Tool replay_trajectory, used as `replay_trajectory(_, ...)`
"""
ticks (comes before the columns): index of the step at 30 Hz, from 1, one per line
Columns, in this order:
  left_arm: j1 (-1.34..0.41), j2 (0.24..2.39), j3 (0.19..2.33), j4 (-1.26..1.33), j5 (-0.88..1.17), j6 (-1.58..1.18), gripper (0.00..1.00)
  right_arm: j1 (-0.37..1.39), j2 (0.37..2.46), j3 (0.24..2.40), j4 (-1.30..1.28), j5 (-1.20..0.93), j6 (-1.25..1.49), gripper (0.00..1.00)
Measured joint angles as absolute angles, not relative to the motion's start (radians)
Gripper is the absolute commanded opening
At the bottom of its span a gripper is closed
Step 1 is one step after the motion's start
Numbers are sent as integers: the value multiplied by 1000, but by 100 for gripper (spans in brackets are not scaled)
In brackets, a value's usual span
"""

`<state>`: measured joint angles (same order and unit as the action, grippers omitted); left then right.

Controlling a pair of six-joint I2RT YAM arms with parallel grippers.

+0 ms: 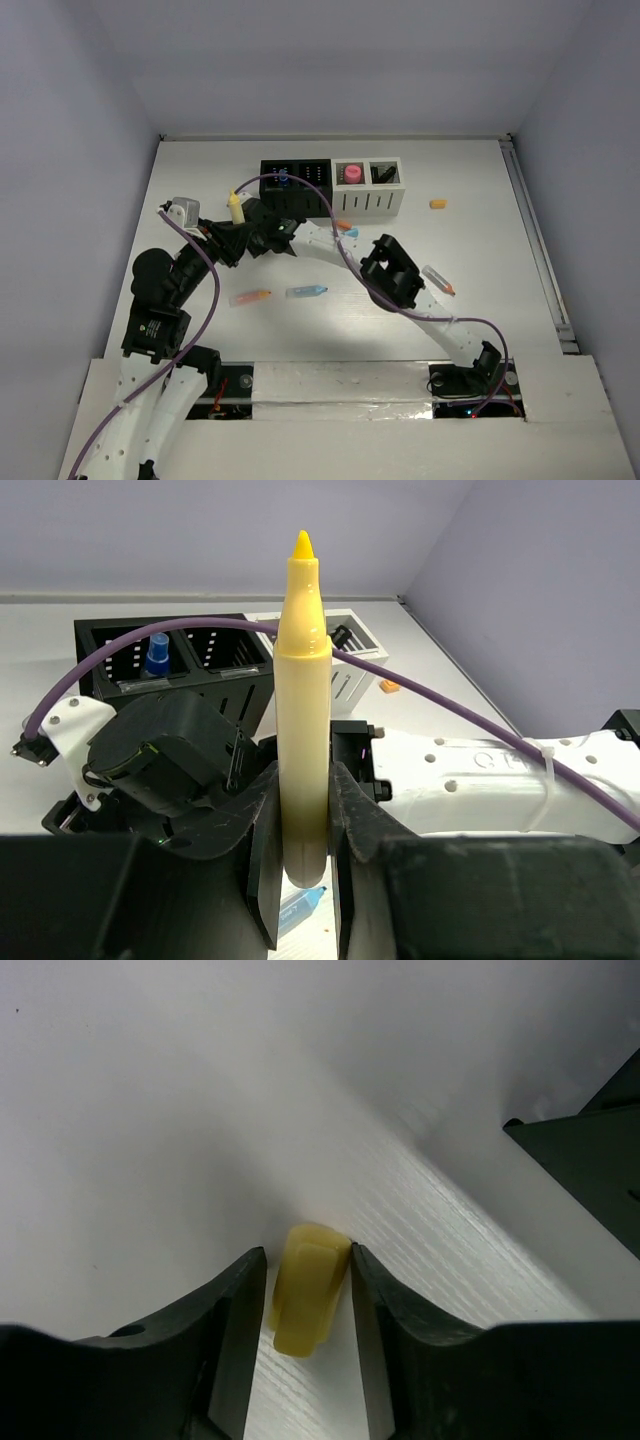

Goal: Sort the stationery into containers
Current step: Close the pen cap on the pen.

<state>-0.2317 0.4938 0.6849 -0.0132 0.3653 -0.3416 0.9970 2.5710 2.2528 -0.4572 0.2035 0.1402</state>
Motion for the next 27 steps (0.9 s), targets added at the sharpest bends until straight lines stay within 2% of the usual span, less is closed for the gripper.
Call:
replay_trajectory(2, -232, 494, 685, -13, 365, -342, 0, 998, 2580, 2268, -460, 210, 135, 39)
replay_trajectory(6, -232, 494, 685, -13, 365, -342, 0, 999, 2590, 2283, -459, 220, 125, 14)
replay_trajectory(9, -232, 493, 685, -13, 365, -342, 0, 1002, 2590, 2283, -458, 234, 124, 1)
replay_trajectory(13, -232, 493, 685, -13, 364, -342, 0, 1003, 2553, 2201, -386, 248, 129, 0)
replay_trajectory(15, -232, 493, 685, -13, 363, -342, 0, 1003, 2488, 2074, -321, 252, 138, 0)
replay_trajectory(21, -232, 493, 683, -9, 366, -349, 0, 1003, 2212, 1665, -200, 287, 178, 0)
replay_trajectory(27, -232, 501, 670, 12, 398, -375, 0, 995, 1923, 1491, -100, 372, 220, 0)
